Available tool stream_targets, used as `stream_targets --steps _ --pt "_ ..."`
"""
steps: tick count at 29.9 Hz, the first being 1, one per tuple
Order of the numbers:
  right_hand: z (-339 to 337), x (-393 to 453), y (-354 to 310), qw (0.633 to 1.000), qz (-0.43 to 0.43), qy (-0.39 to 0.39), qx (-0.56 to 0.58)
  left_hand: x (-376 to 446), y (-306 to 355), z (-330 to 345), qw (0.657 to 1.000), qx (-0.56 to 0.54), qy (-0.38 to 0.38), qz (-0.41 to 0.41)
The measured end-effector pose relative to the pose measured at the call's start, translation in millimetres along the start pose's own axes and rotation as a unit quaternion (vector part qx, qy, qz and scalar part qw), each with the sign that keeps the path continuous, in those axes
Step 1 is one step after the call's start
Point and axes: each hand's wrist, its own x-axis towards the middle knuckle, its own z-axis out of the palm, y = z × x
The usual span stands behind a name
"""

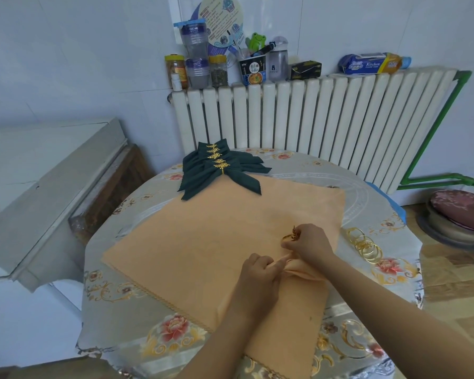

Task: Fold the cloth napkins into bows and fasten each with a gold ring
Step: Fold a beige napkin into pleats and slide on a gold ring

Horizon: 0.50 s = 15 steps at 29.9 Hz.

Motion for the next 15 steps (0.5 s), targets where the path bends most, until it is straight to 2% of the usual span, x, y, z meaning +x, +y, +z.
stream_targets --steps 10,15 --pt "-24.6 -19.1 16.5 0.994 -0.013 0.049 0.094 -1.0 -3.4 1.6 1.000 -0.003 -0.011 -0.004" --pt "-65.6 -46.7 45.5 0.999 0.000 -0.002 0.041 0.6 -10.8 2.2 1.000 0.010 -0.013 0.002"
